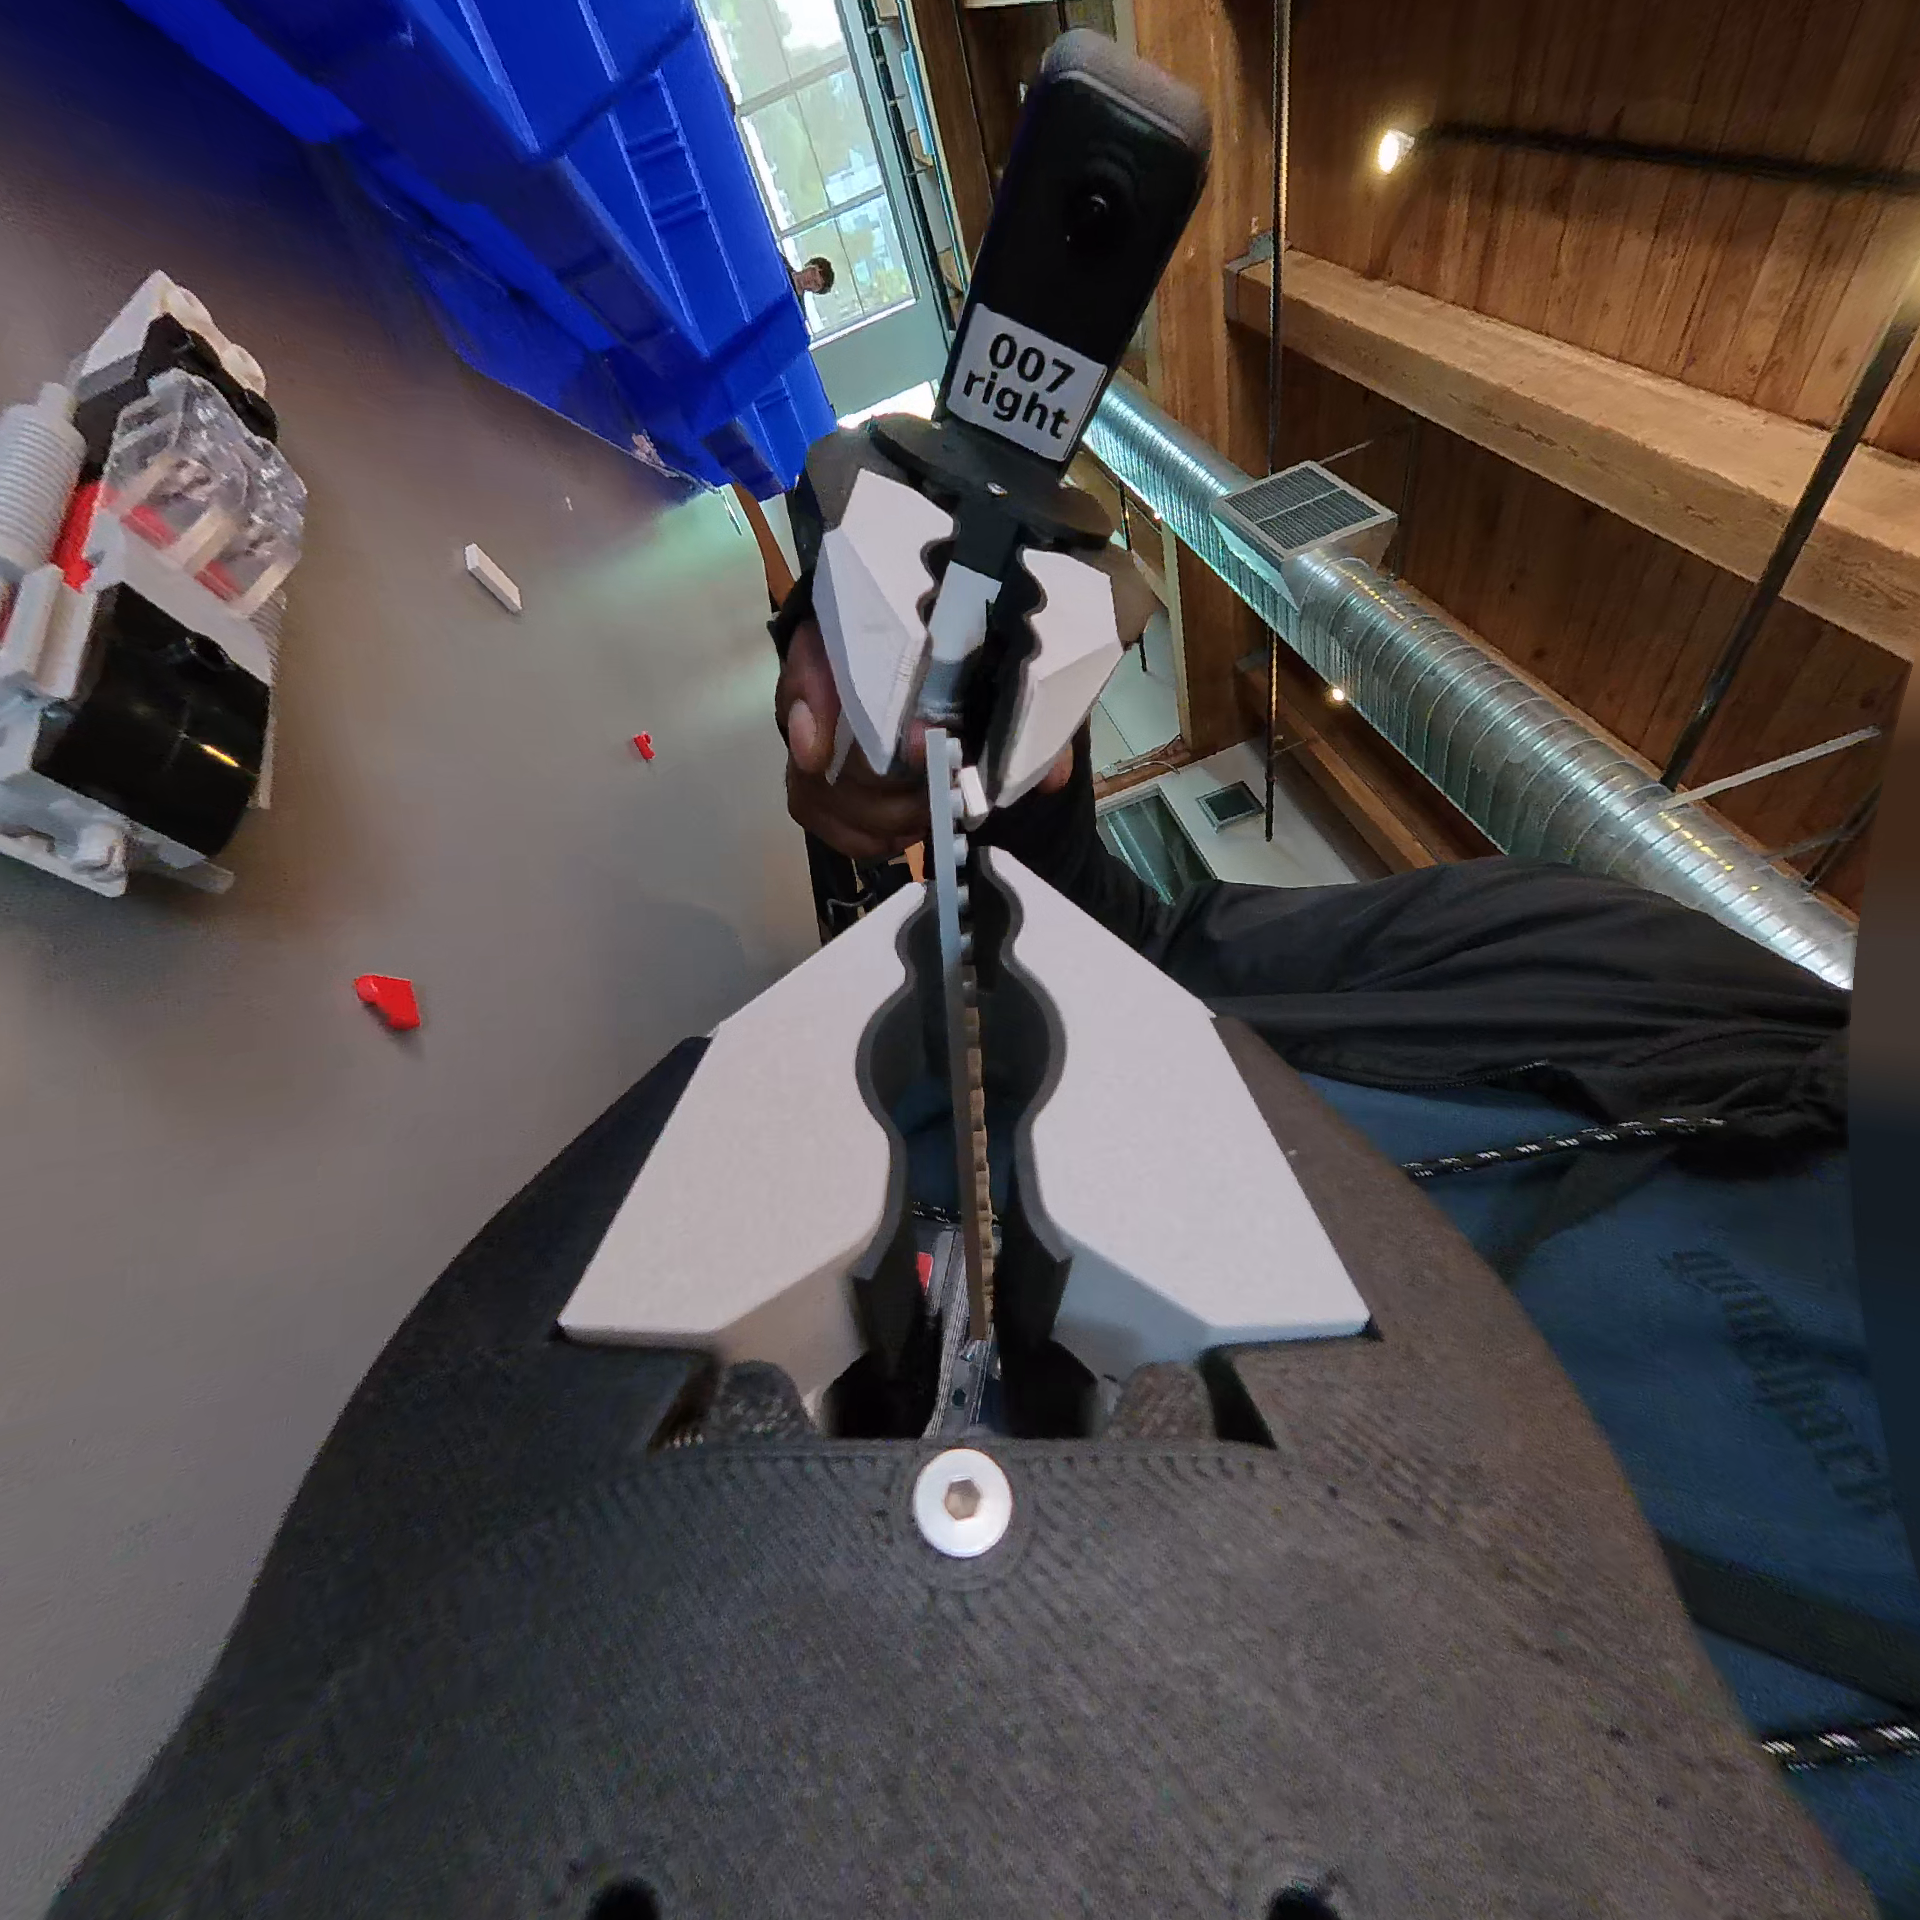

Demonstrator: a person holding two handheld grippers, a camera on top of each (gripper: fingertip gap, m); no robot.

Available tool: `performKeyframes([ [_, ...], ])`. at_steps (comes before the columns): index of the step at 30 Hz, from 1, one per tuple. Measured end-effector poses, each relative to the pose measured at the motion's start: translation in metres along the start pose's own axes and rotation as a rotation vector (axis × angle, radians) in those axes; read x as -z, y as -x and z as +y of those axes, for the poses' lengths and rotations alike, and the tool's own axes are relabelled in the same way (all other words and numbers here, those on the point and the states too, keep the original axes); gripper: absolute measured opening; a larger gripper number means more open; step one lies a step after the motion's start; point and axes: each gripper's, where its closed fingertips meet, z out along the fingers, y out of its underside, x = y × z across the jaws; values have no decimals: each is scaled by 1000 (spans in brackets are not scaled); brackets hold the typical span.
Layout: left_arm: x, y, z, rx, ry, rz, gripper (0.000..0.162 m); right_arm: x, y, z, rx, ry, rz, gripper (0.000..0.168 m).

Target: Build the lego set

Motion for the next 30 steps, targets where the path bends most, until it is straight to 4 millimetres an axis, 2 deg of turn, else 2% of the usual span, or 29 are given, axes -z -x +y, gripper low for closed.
performKeyframes([
  [2,1,0,-1,0,-4,-2,6,0,1,-1,-21,-11,-13,18],
  [13,-2,2,3,6,13,-6,6,-5,-3,6,-32,14,3,18],
  [23,-3,4,8,-1,40,-15,6,-8,-2,10,-13,82,-15,13],
  [30,-3,2,7,-29,44,-21,6,-8,1,9,-48,66,-49,10],
])
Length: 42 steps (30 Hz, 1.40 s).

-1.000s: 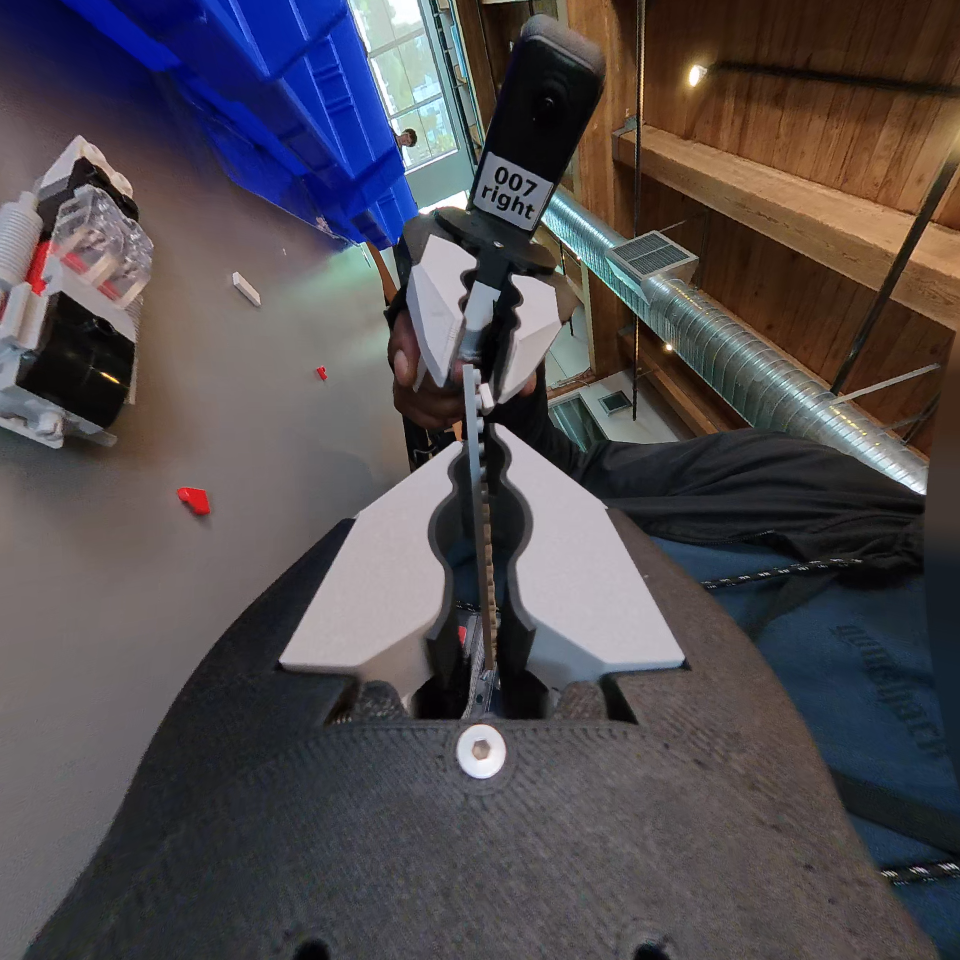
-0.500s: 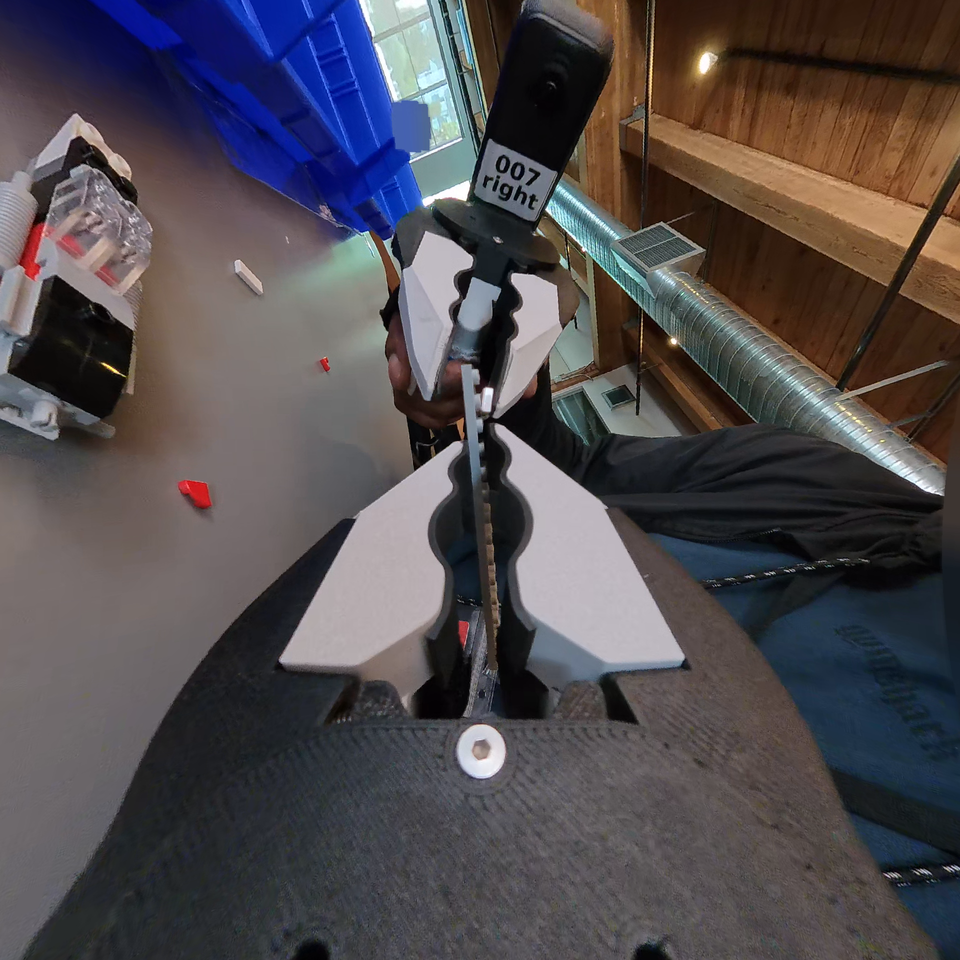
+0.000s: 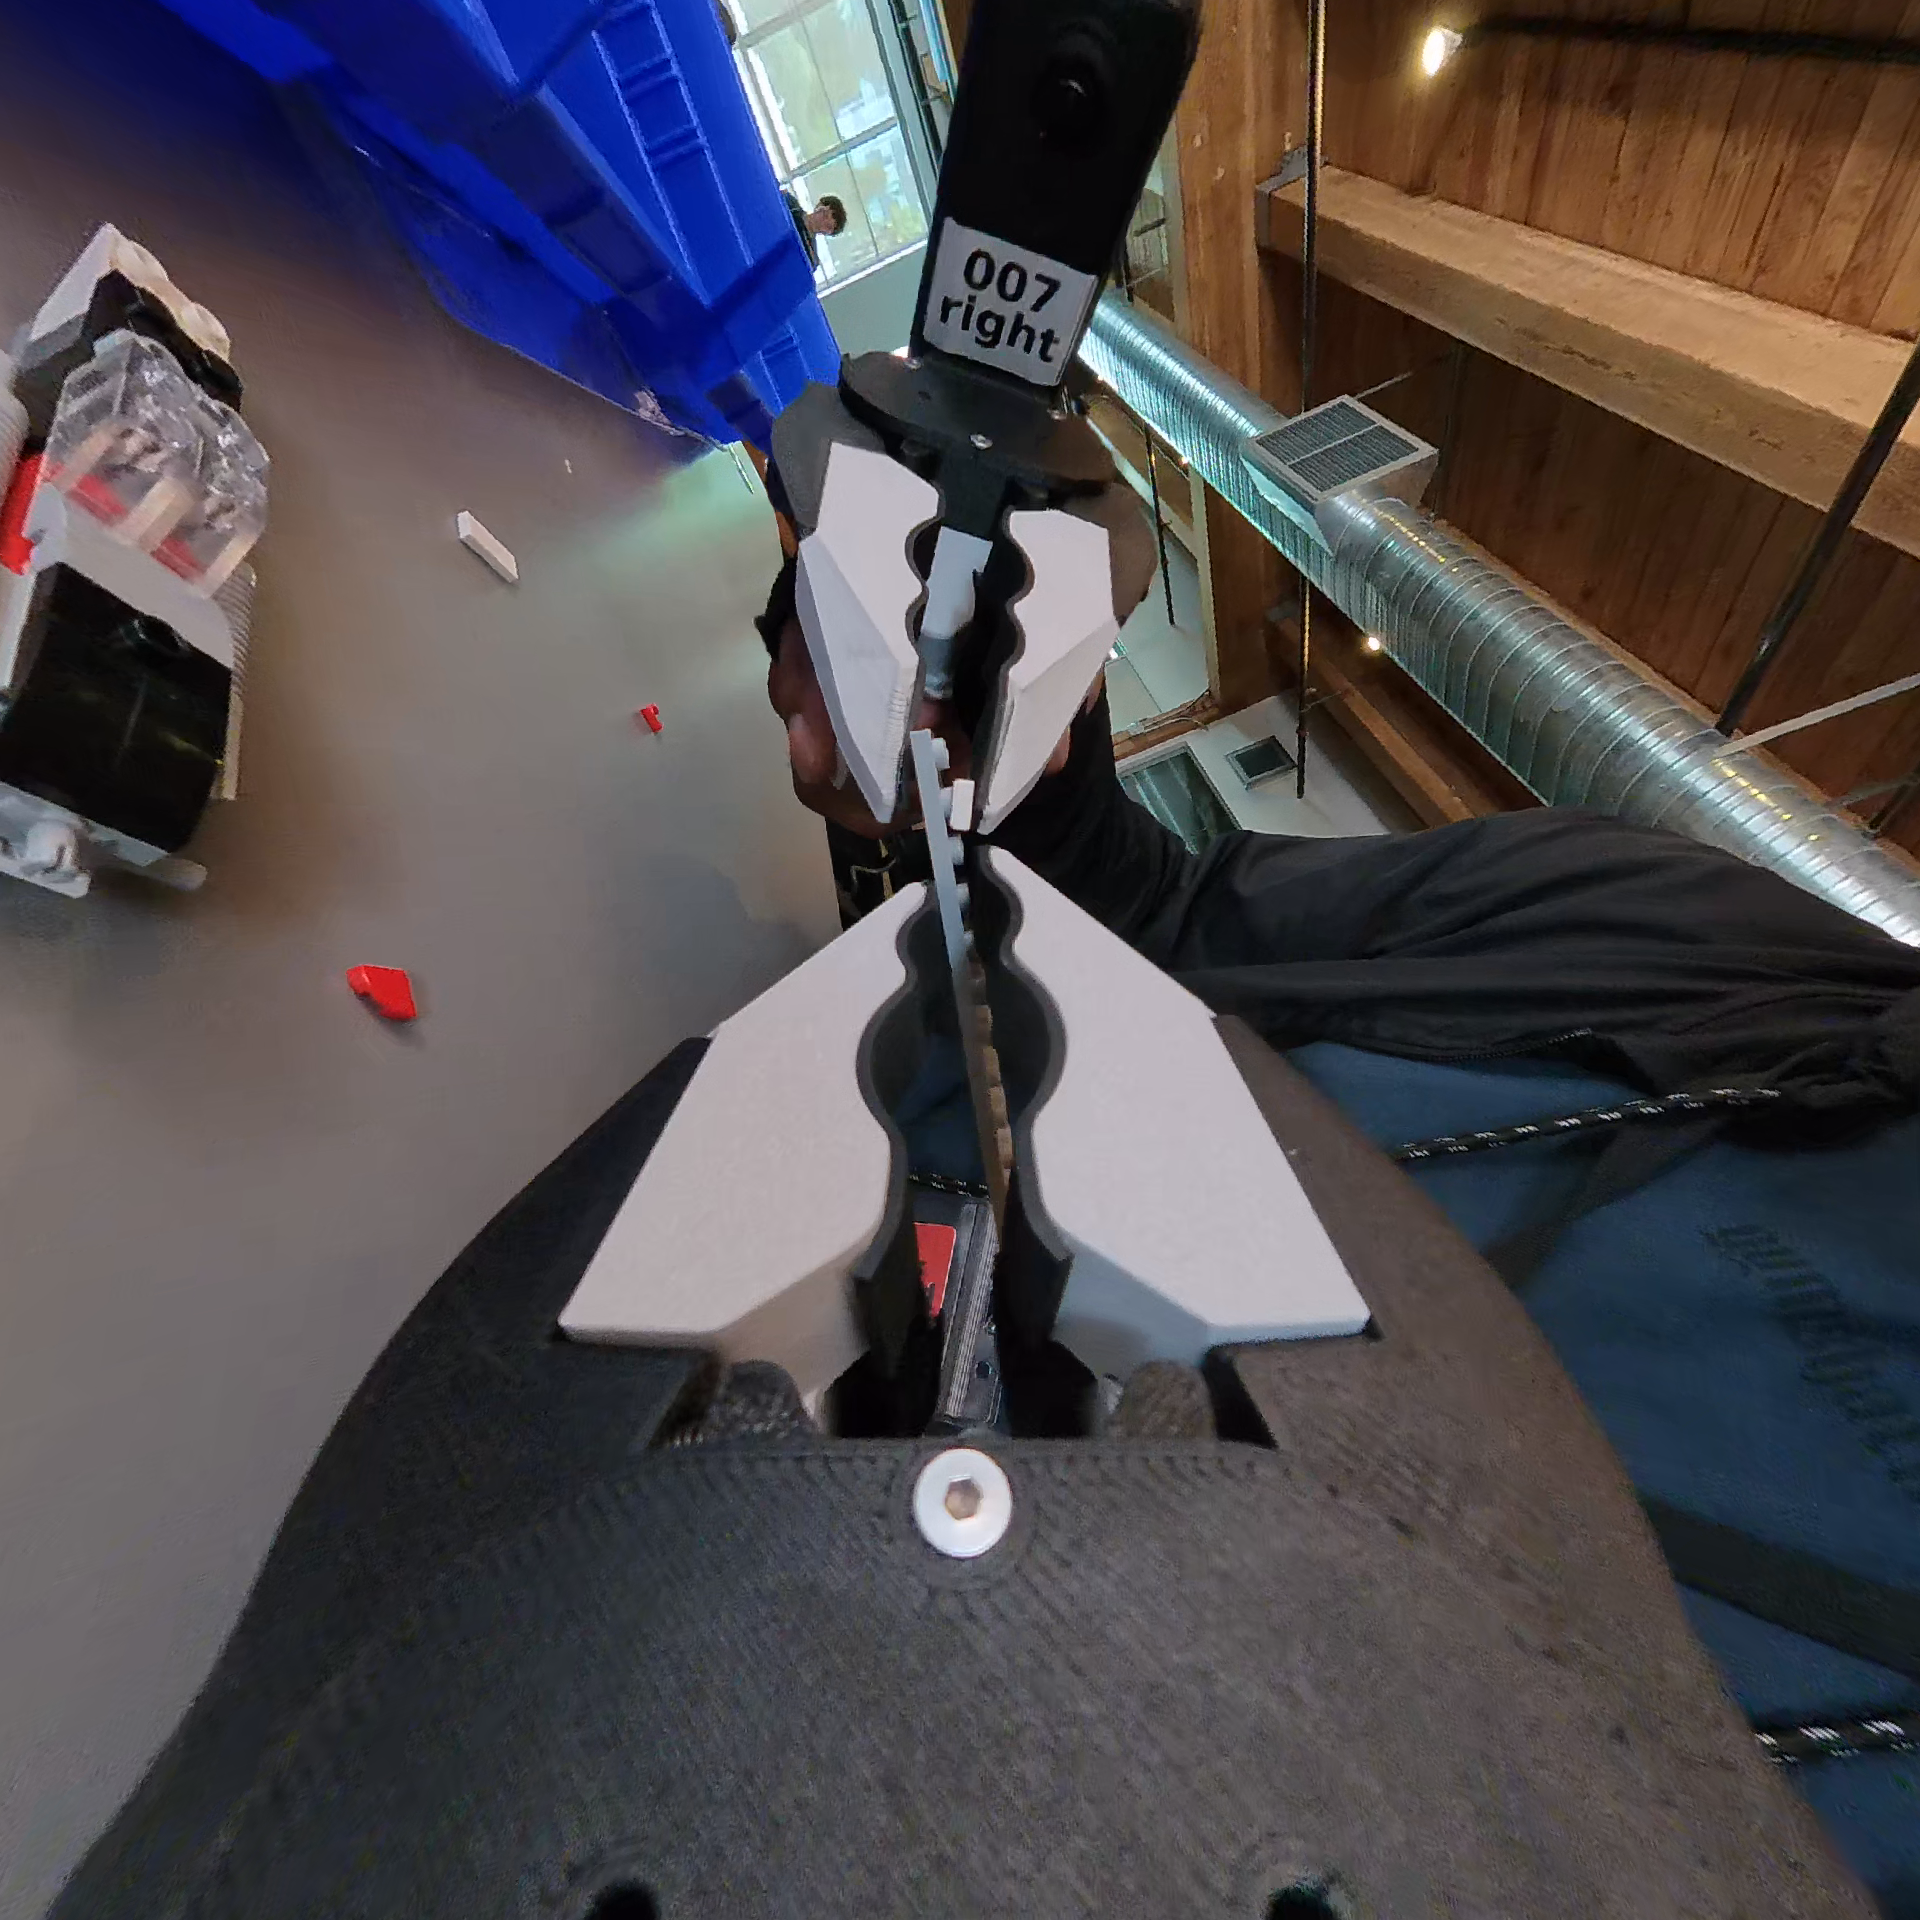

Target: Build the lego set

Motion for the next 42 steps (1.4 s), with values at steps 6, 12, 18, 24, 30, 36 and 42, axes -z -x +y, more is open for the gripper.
performKeyframes([
  [6,0,3,1,-19,11,-22,6,0,0,1,-4,-1,1,9],
  [12,1,5,1,-36,14,-39,6,0,0,1,-17,-11,5,7],
  [18,1,9,2,-56,21,-72,6,-1,-3,2,-27,-19,30,6],
  [24,0,11,4,-74,33,-92,6,-1,-4,4,-20,-21,46,5],
  [30,0,1,1,-68,17,-30,5,1,2,0,19,-29,22,7],
  [36,2,3,-2,-62,-3,-38,6,6,3,-6,25,-76,40,25],
  [42,0,3,1,-80,14,-49,6,2,0,-3,8,-85,38,8],
])
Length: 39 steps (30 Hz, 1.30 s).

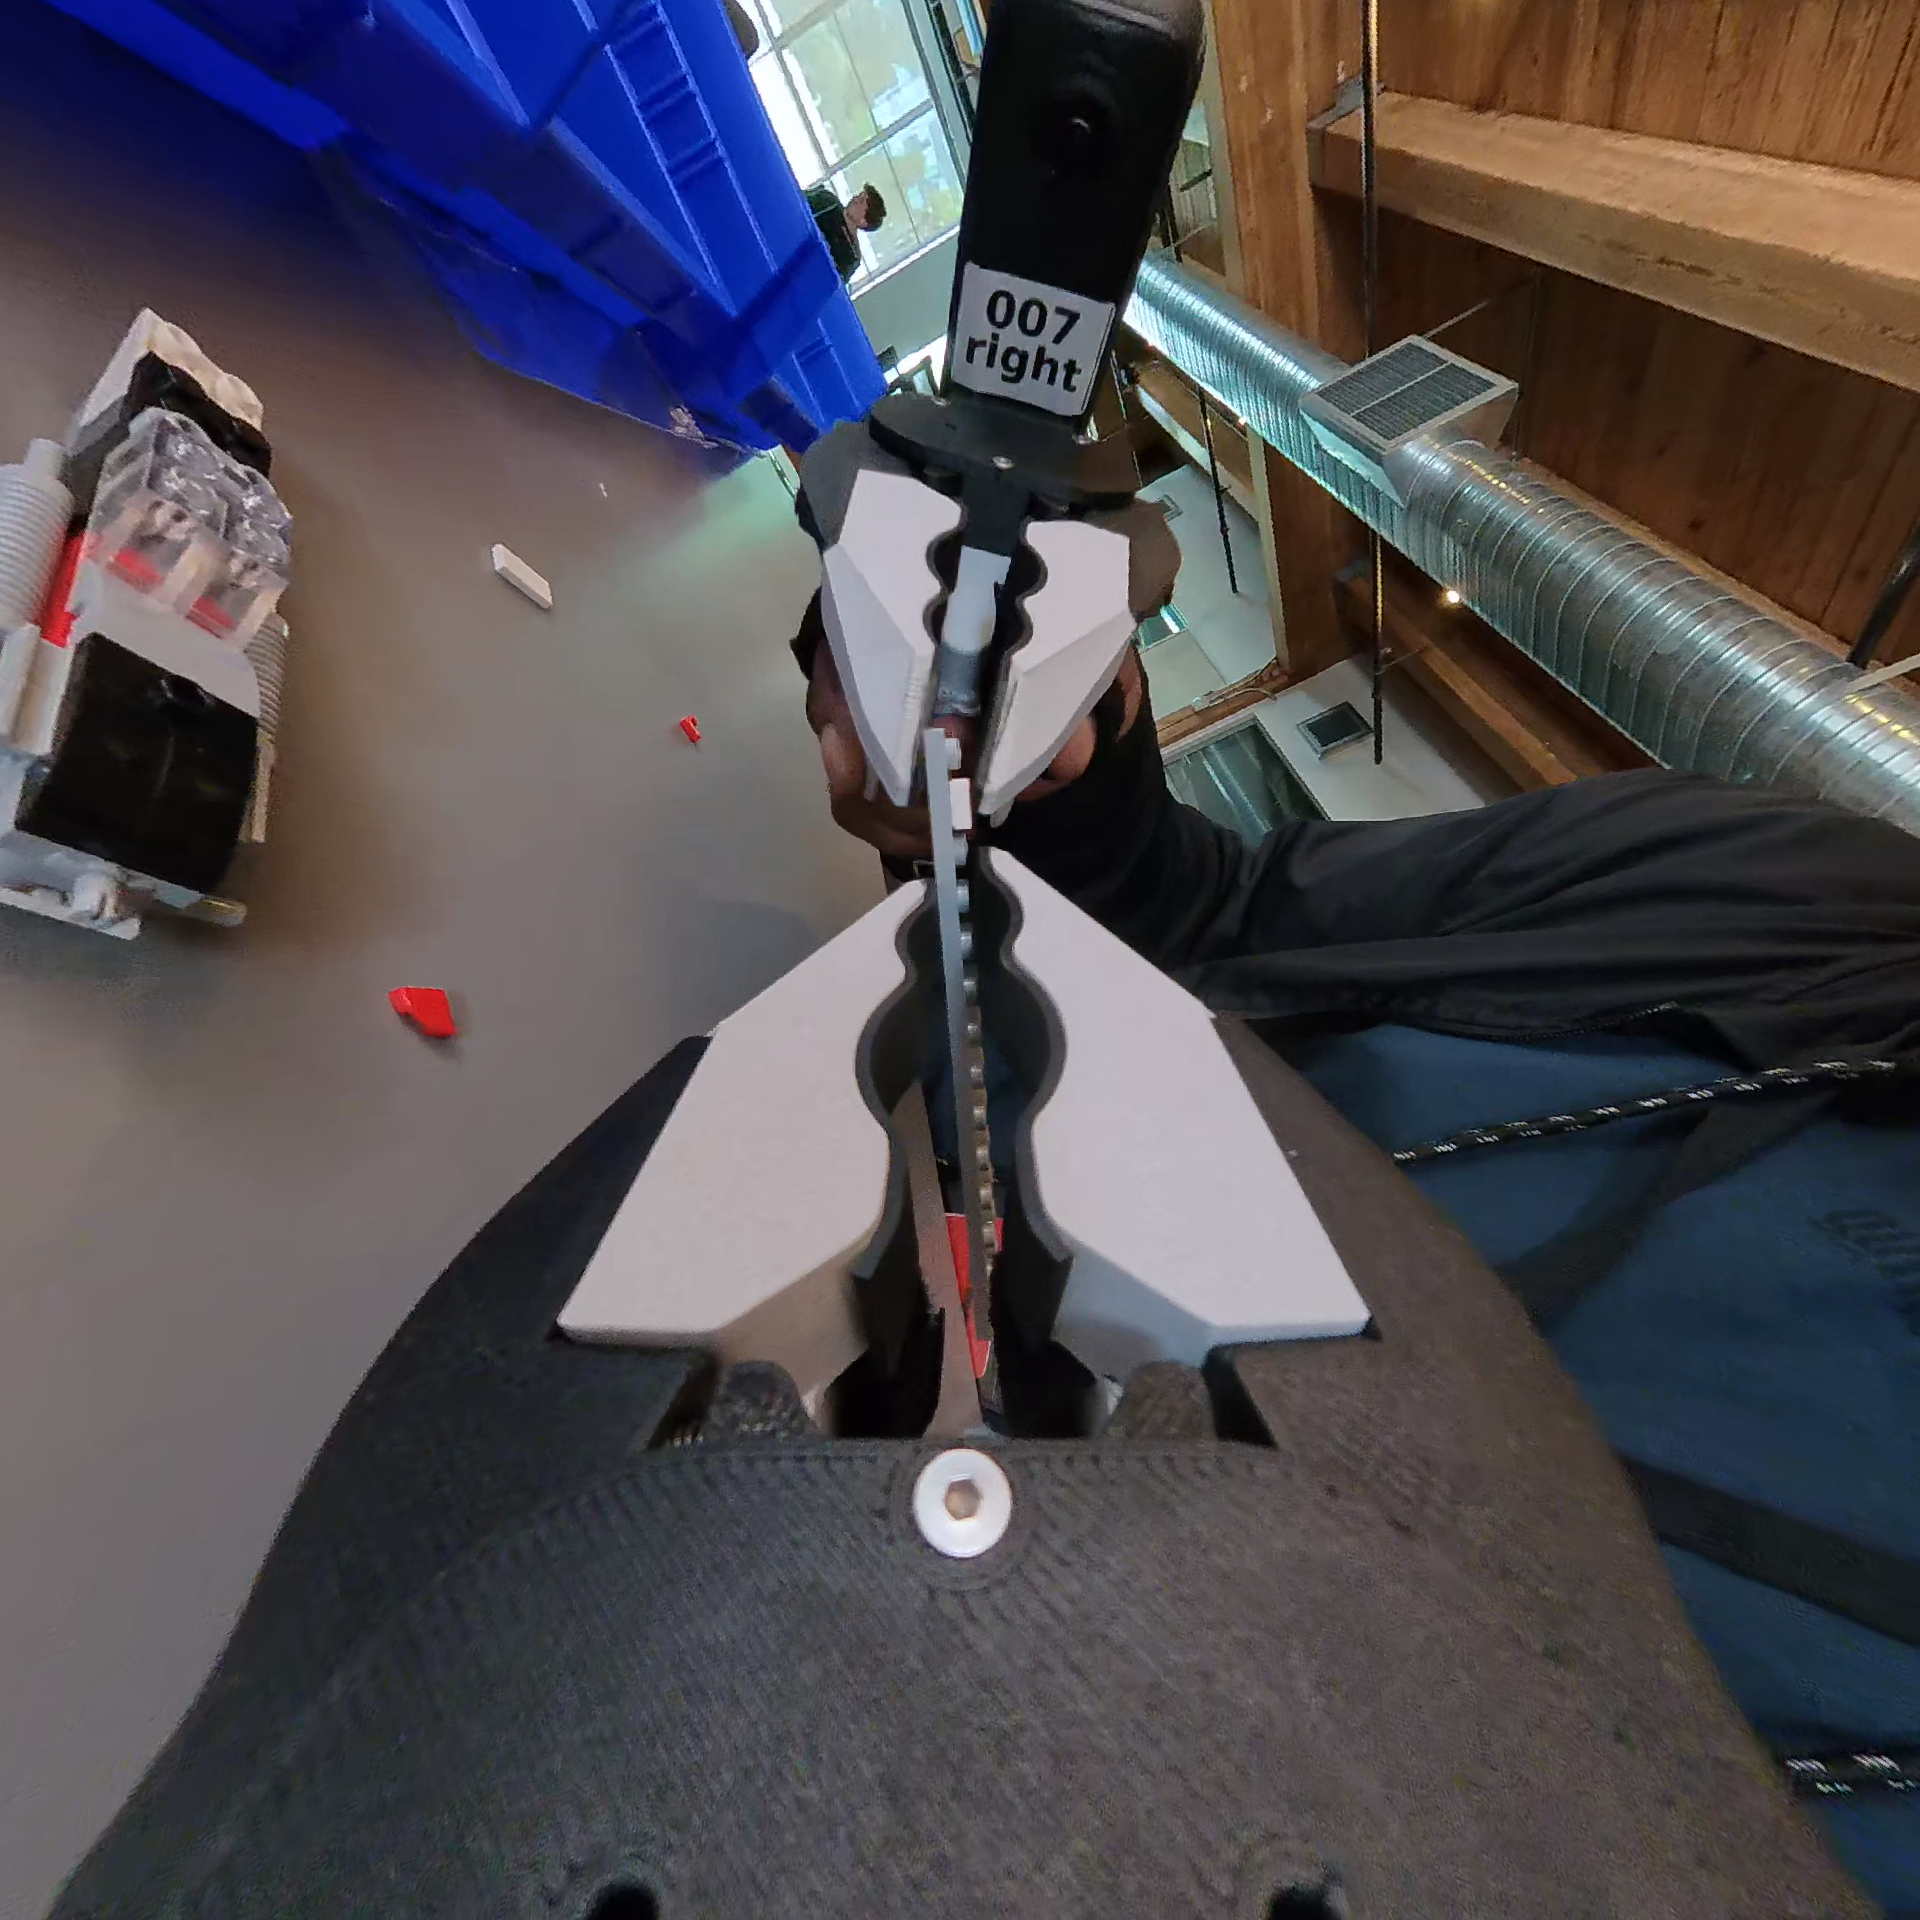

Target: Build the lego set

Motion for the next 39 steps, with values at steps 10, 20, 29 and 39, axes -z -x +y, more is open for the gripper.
performKeyframes([
  [10,-2,10,0,27,-13,-36,6,17,-6,0,49,-37,106,33],
  [20,-4,18,3,54,-7,-91,7,145,-54,42,79,-118,559,26],
  [29,-5,17,5,45,2,-88,7,128,-76,81,215,107,739,26],
  [39,-6,17,6,40,8,-84,7,126,-85,85,342,144,858,19],
])
